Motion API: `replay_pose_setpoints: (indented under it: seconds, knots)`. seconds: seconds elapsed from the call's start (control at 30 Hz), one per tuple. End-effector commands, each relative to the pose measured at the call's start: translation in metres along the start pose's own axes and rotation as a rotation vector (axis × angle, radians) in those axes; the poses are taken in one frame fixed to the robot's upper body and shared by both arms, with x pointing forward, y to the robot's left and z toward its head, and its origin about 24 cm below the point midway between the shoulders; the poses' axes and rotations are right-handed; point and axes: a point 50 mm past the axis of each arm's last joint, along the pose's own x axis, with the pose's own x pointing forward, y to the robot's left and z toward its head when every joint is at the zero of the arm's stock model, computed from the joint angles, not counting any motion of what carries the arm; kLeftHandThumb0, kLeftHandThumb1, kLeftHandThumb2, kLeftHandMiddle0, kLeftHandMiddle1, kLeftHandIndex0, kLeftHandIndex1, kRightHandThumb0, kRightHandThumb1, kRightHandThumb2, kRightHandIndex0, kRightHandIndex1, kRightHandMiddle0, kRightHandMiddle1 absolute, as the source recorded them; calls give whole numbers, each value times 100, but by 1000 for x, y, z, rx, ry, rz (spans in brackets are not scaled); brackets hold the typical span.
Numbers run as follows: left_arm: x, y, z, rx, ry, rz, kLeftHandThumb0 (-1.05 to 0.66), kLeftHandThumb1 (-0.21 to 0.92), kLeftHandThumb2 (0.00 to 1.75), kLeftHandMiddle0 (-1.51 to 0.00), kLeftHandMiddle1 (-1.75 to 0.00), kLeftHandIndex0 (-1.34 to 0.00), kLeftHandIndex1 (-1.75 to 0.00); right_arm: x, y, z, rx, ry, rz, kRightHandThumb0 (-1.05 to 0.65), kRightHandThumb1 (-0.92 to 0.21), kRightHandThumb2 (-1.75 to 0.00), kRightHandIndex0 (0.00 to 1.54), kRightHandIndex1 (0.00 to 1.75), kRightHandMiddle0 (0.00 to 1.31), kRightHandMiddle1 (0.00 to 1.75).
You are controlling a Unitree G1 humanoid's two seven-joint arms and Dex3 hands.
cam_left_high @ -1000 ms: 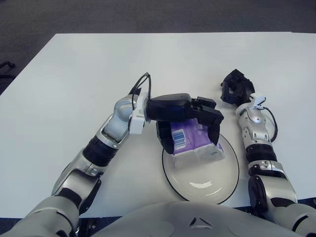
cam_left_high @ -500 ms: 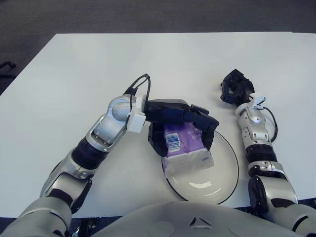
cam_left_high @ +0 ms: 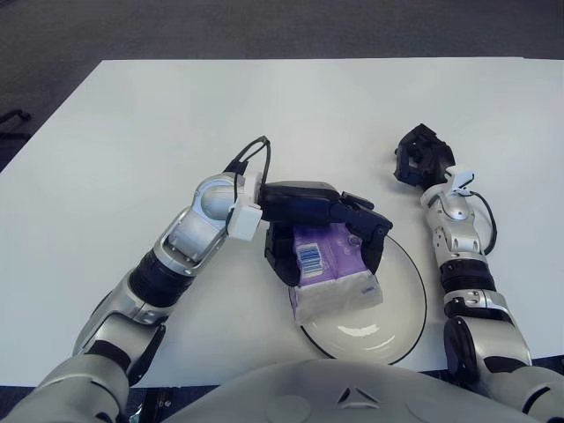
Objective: Put the tissue paper into the plate.
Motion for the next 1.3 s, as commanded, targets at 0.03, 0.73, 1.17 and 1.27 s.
replay_pose_setpoints:
  seconds: [0.03, 0.73, 1.17, 1.27]
  knots:
    - [-1, -3, -5, 18, 38, -15, 0, 15, 143, -72, -175, -68, -146, -35, 2, -55, 25, 242, -7, -43, -48, -111, 127, 175, 48, 175]
    - [4, -15, -24, 174, 19, -49, -61, 75, 74, -9, -113, -1, -104, -35, 3, -55, 22, 238, -7, -43, -49, -111, 126, 175, 48, 175]
    - [3, -12, -23, 212, 17, -26, -101, 92, 79, 0, -53, 0, -47, -35, 4, -55, 46, 246, -12, -43, -49, -110, 126, 175, 48, 175]
    - [4, -11, -22, 229, 0, -28, -104, 92, 82, 0, -38, 0, -37, -34, 4, -55, 56, 244, -13, -43, -49, -110, 126, 175, 48, 175]
